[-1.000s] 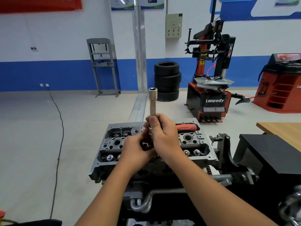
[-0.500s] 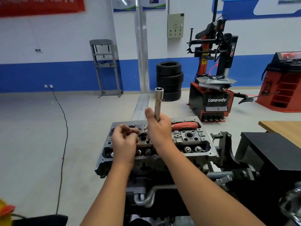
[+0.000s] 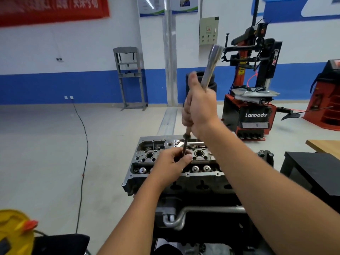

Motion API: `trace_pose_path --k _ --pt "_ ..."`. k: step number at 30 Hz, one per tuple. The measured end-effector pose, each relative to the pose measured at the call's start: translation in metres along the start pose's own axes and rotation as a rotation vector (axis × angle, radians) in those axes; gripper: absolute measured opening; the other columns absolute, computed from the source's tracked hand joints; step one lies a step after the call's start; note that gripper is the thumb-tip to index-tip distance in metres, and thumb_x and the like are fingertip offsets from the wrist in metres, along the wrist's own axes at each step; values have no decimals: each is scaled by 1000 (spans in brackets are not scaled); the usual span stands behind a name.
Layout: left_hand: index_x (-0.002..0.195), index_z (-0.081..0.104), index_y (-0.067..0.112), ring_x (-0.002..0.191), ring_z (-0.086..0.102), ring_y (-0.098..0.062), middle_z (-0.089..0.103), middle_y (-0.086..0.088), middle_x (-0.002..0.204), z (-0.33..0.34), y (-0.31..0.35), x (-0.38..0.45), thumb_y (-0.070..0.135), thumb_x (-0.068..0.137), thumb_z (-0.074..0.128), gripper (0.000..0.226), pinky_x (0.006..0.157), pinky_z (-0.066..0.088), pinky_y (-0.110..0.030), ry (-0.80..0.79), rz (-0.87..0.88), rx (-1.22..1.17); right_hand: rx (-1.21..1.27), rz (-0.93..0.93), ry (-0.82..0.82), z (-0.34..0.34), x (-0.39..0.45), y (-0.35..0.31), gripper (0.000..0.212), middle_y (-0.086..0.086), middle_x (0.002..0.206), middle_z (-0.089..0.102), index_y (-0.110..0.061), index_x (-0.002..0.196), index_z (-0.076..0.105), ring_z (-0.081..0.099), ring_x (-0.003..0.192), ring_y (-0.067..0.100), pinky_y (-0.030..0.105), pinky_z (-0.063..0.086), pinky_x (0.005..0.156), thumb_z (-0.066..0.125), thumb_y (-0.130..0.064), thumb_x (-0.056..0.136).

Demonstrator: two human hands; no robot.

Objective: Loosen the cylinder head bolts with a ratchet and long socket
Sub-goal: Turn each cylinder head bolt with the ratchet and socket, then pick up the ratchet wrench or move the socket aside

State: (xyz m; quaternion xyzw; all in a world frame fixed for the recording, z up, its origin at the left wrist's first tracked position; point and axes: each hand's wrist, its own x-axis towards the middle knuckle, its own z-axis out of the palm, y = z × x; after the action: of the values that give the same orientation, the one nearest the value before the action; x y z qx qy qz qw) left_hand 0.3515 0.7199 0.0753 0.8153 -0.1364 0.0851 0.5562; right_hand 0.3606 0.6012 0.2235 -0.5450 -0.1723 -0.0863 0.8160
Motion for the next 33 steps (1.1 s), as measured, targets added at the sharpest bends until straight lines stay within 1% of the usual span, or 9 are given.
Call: trace_pose_path --k 6,13,16,19,22,24,26,30,33 --pt "80 66 39 67 66 -9 72 16 73 11 0 1 22 105 64 30 70 57 -40 52 94 236 -43 -62 -5 -4 3 -41 60 -4 44 30 -22 57 35 23 34 15 22 24 41 60 -57 99" --pt "98 69 10 54 54 -8 61 10 58 36 49 -2 38 108 52 34 59 48 -37 108 192 44 -204 52 169 -88 -24 -40 45 2 55 41 -12 74 56 28 40 16 26 25 44 59 -46 103" --pt "95 68 3 57 46 -16 55 3 61 75 91 4 40 101 49 42 58 37 -36 -22 236 11 -150 149 208 -125 -54 -30 61 4 60 51 0 103 70 30 37 13 23 23 43 69 -60 90" --pt "84 67 5 59 52 -20 64 -7 68 128 109 2 24 109 52 35 59 42 -37 -149 236 7 -9 81 271 -162 -86 -34 60 4 57 49 -4 91 71 29 34 9 18 24 39 80 -60 72" --pt "74 63 20 56 52 -3 61 13 60 180 122 -6 15 107 56 34 56 40 -24 -254 270 20 -60 -13 447 -207 -123 -37 32 1 48 42 -9 73 58 30 31 11 17 26 37 82 -25 88" --pt "105 68 36 66 63 -12 68 14 84 210 131 -16 17 104 62 20 65 49 -30 -384 282 -29 -135 -38 599 -245 -148 -42 35 0 47 40 -14 70 52 31 32 13 19 26 38 78 -15 92" --pt "136 51 50 79 70 -17 66 14 111 230 134 -28 20 100 69 50 73 57 -37 -476 254 -83 -148 -46 771 -287 -174 -58 31 0 51 38 -14 75 53 27 34 14 22 24 40 76 -19 94" --pt "150 49 37 94 73 -24 70 7 120 244 122 -42 20 97 72 60 83 59 -45 -611 204 -24 -176 13 1159 -390 -231 -116 29 -1 51 41 -8 80 59 29 38 13 22 21 41 67 -27 100" --pt "139 60 36 81 74 -20 74 8 113 255 115 -47 16 96 74 49 70 61 -37 -697 186 11 -270 109 1407 -462 -293 -158 26 0 56 45 -9 80 60 32 37 12 20 24 41 64 -23 101"
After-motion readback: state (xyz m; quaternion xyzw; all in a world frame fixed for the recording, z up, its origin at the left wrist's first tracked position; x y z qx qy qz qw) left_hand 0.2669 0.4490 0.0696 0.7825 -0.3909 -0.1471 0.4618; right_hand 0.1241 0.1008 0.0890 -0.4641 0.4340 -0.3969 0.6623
